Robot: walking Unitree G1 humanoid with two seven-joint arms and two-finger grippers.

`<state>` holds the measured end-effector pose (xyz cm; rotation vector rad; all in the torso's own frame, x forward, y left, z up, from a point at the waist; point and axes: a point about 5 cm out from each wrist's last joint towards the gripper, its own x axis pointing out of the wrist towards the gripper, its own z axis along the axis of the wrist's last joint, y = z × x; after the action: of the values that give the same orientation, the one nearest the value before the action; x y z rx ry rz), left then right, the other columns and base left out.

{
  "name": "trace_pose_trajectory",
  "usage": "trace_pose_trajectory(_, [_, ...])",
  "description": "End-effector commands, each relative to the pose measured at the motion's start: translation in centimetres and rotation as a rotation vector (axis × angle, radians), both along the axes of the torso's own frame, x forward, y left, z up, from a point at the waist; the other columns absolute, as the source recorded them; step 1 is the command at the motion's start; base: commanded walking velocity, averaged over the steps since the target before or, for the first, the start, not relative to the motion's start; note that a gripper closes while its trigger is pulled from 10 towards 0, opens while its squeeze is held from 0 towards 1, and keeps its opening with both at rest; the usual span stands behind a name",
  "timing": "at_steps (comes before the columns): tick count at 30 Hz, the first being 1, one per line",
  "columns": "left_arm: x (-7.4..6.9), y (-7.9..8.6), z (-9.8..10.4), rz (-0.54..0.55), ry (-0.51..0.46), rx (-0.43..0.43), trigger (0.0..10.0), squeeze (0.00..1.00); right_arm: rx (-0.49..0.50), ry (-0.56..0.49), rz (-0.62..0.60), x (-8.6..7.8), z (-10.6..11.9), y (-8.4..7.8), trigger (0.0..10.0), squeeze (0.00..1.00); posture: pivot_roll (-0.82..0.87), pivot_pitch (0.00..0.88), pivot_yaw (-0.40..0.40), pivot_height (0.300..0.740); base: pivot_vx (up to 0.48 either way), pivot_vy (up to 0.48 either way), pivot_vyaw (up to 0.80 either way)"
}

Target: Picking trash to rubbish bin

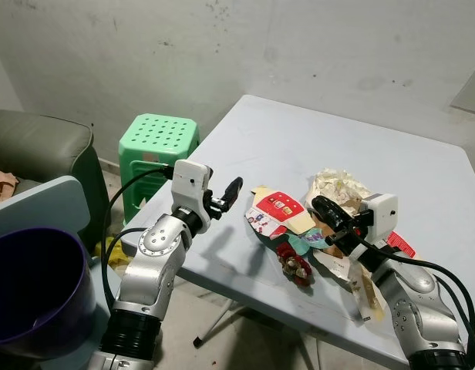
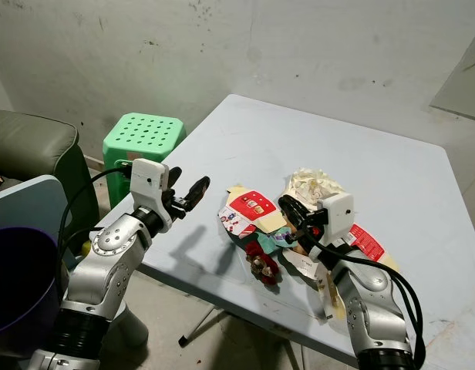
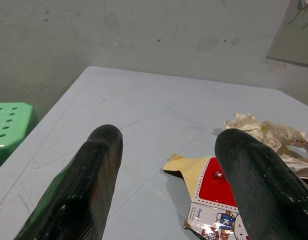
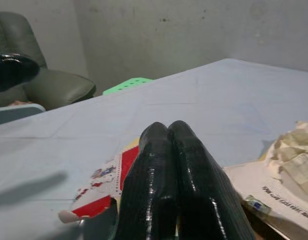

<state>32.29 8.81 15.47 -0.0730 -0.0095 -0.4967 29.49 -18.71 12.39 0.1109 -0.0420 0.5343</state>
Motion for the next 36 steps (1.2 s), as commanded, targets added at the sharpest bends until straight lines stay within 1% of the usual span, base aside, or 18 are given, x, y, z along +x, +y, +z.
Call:
trace_pose_trajectory(1, [0.0,-0.3,0.2,-0.022,-0.007,0.008,10.0,0.0,-0.009,0.001,-0.006,0.0,0.1,-0.2,10.0,1.0,-0.03,0.0,-0.087,0.74,0.0,0.0,0.0])
trace_pose_trajectory(4, [-0.6,-0.8,-0.3,-0.068,0.004,0.026,10.0,0.0,-0.009,0.0,0.009,0.0,0.0,0.1,10.0,1.0,-0.03,0.0,-0.086,0.74,0.0,0.0,0.0])
trace_pose_trajectory(6, [-1.5,-1.6,-1.0,-0.126,0.005,0.07,10.0,0.0,-0.032,0.002,0.002,0.0,0.0,0.0,10.0,1.0,-0.03,0.0,-0.085,0.74,0.0,0.0,0.0])
trace_pose_trajectory(7, [-1.5,-1.6,-1.0,-0.126,0.005,0.07,10.0,0.0,-0.032,0.002,0.002,0.0,0.0,0.0,10.0,1.0,-0.03,0.0,-0.085,0.74,0.0,0.0,0.0])
trace_pose_trajectory(8, [-2.1,-2.0,-1.4,-0.153,0.009,0.08,10.0,0.0,-0.046,0.003,-0.001,0.1,0.0,0.0,10.0,1.0,-0.03,0.0,-0.082,0.74,0.0,0.0,0.0])
trace_pose_trajectory(11, [-2.6,-2.1,-1.9,-0.161,0.023,0.082,10.0,0.0,-0.058,0.023,-0.003,0.0,-0.2,-0.1,10.0,1.0,-0.03,0.0,-0.081,0.74,0.0,0.0,0.0])
trace_pose_trajectory(13, [-2.7,-2.1,-2.1,-0.16,0.03,0.082,10.0,0.0,-0.077,0.024,-0.006,-0.2,-0.4,0.0,10.0,1.0,-0.03,0.0,-0.081,0.74,0.0,0.0,0.0])
trace_pose_trajectory(14, [-2.8,-2.0,-2.2,-0.159,0.032,0.082,10.0,0.0,-0.09,0.035,-0.008,-0.3,-0.7,0.0,10.0,0.84,-0.03,0.0,-0.08,0.74,0.0,0.0,0.0])
trace_pose_trajectory(15, [-2.9,-2.0,-2.2,-0.158,0.033,0.082,10.0,0.0,-0.097,0.043,-0.01,-0.4,-0.9,0.1,10.0,0.84,-0.03,0.0,-0.08,0.74,0.0,0.0,0.0])
trace_pose_trajectory(16, [-2.9,-1.8,-2.3,-0.148,0.033,0.084,10.0,0.0,-0.104,0.046,-0.008,-0.6,-1.1,0.3,10.0,0.0,-0.03,0.0,-0.08,0.74,0.0,0.0,0.0])
trace_pose_trajectory(20, [-2.9,-1.2,-2.5,-0.106,0.039,0.083,10.0,0.0,-0.103,0.066,0.004,-1.4,-1.9,1.1,10.0,0.0,-0.04,0.0,-0.078,0.74,0.0,0.0,0.0])
trace_pose_trajectory(22, [-2.9,-1.2,-2.5,-0.105,0.037,0.083,10.0,0.0,-0.098,0.073,0.006,-1.6,-2.1,1.3,10.0,0.0,-0.04,0.0,-0.078,0.74,0.0,0.0,0.0])
trace_pose_trajectory(23, [-3.1,-1.2,-2.5,-0.11,0.02,0.097,10.0,0.0,-0.103,0.074,-0.003,-1.9,-2.3,1.6,10.0,0.0,-0.04,0.0,-0.081,0.74,0.0,0.0,0.0])
trace_pose_trajectory(25, [-3.3,-1.3,-2.7,-0.121,0.03,0.103,10.0,0.0,-0.114,0.078,0.016,-2.4,-2.7,2.2,10.0,0.0,-0.04,0.0,-0.081,0.74,0.0,0.0,0.0])
trace_pose_trajectory(29, [-3.6,-1.3,-2.7,-0.131,0.028,0.109,10.0,0.0,-0.154,0.032,0.034,-3.0,-2.7,2.6,10.0,0.0,-0.05,0.0,-0.078,0.74,0.0,0.0,0.0])
trace_pose_trajectory(33, [-3.8,-1.5,-2.7,-0.155,0.017,0.117,10.0,0.0,-0.122,0.052,0.022,-3.1,-2.6,2.4,10.0,0.0,-0.05,0.0,-0.078,0.74,0.0,0.0,0.0])
trace_pose_trajectory(34, [-3.8,-1.5,-2.8,-0.164,0.011,0.134,10.0,0.0,-0.09,0.061,0.031,-3.1,-2.5,2.4,10.0,1.0,-0.05,0.0,-0.078,0.74,0.0,0.0,0.0])
trace_pose_trajectory(36, [-3.8,-1.6,-2.9,-0.173,0.008,0.147,10.0,0.0,-0.059,0.074,0.034,-3.2,-2.4,2.4,10.0,1.0,-0.05,0.0,-0.078,0.74,0.0,0.0,0.0])
